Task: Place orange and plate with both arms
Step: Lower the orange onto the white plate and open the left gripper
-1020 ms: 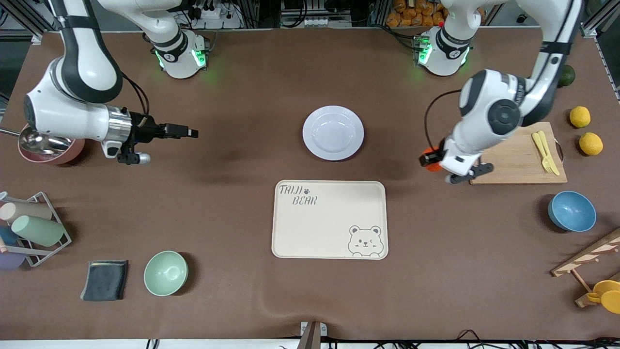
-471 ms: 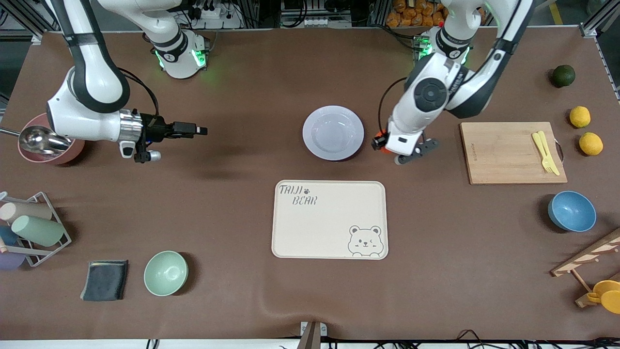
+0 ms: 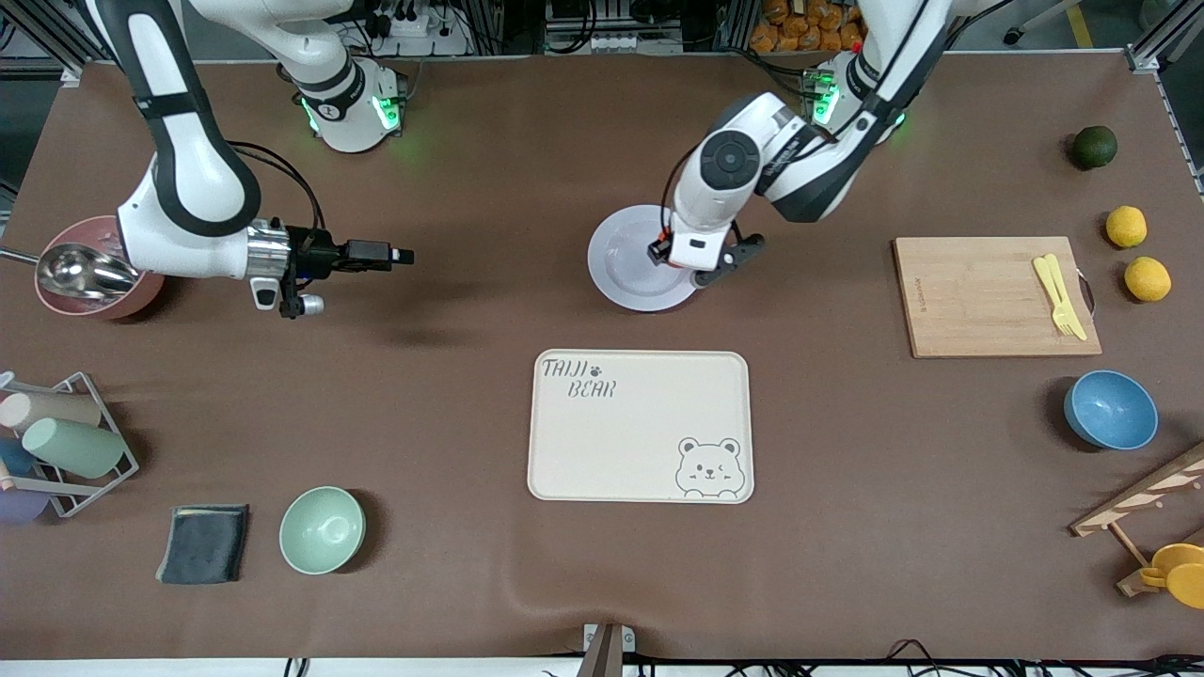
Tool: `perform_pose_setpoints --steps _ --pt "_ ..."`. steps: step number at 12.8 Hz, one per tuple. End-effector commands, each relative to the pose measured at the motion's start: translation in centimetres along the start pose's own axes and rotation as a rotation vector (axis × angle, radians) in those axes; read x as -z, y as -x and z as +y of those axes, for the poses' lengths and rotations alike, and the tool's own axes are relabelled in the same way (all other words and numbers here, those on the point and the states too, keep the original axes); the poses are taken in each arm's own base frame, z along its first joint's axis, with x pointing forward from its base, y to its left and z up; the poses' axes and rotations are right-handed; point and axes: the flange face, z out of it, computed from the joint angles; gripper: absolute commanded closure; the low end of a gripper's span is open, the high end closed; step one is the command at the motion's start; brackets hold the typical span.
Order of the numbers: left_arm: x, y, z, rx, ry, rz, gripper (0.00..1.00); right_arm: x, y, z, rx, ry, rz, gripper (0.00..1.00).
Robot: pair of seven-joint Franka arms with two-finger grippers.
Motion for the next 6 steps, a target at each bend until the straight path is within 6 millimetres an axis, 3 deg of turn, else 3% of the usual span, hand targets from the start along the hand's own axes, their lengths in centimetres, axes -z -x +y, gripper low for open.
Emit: perform_pose_setpoints --steps 1,6 --pt "-2.5 1.4 1.3 0.035 0.013 -0.041 1.0 -0.5 0.0 0.0 0.006 -0.029 0.013 0.0" --pt "-5.2 0.6 1.9 0.024 0.041 -0.051 1.0 -3.6 0.4 0.6 0.05 -0.062 0.031 0.0"
